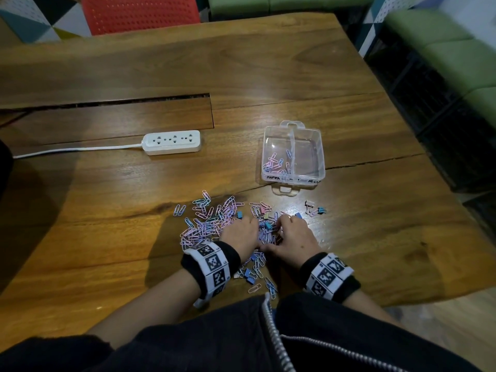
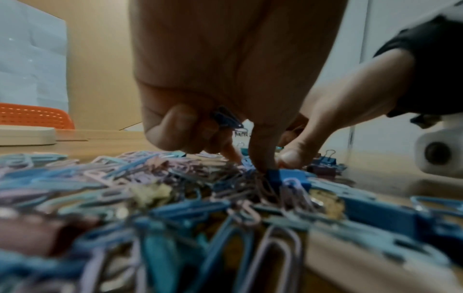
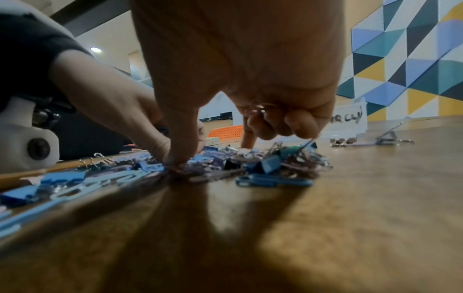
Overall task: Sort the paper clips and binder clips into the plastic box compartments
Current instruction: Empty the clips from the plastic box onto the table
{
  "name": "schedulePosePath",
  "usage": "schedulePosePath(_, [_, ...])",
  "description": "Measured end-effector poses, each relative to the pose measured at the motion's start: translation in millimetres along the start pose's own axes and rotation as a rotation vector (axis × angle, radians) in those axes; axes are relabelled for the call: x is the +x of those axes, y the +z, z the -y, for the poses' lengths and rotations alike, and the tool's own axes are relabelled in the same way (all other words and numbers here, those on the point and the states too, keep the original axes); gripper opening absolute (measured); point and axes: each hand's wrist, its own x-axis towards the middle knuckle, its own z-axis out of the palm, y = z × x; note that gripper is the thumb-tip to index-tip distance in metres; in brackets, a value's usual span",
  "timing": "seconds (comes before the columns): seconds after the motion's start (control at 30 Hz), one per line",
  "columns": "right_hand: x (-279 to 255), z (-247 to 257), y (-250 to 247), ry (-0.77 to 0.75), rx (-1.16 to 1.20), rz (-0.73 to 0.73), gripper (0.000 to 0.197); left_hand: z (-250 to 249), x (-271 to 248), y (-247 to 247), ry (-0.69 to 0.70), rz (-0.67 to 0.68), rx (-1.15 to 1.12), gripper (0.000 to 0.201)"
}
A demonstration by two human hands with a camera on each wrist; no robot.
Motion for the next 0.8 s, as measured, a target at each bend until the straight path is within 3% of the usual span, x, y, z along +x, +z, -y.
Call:
schedulePosePath(0.1, [4.3,0.7,-1.4,0.025,0.087,-0.003,0.051,-0.2,1.7,2.9,0.047,0.022,0.055,0.038])
schedulePosePath(0.27, [13.6,-3.1,-9.4,0.023,0.141,0.006,0.021,8.1,0.1,-5.7,0.068,0.044,-0.114,0.03])
schedulePosePath(0.37, [16.1,-9.4,-11.4,0.0,0.133,0.055,0.016,16.8,0.2,-14.1,0.028,0.149,-0.416,0.017])
schedulePosePath(0.5, [13.3,-13.1,-16.5,-0.052,0.195,0.079,0.016,28.9,-0.7,-23.9,-0.149,0.154,-1.067,0.03])
schedulePosePath(0.6, [10.4,-13.6,-21.8,0.047,0.513,0.063,0.018,35.5,-2.4,-25.5,-0.26,0.12,-1.469,0.032])
schedulePosePath(0.7, [7.3,-16.2,-25.9,0.171,0.893,0.087,0.029,40.1,-1.3,-22.9,-0.304,0.069,-1.502,0.032])
schedulePosePath(0.8, [6.1,-19.1,-28.7,0.221,1.141,0.116,0.029,47.6,-2.9,-21.5,-0.227,0.091,-1.436,0.031])
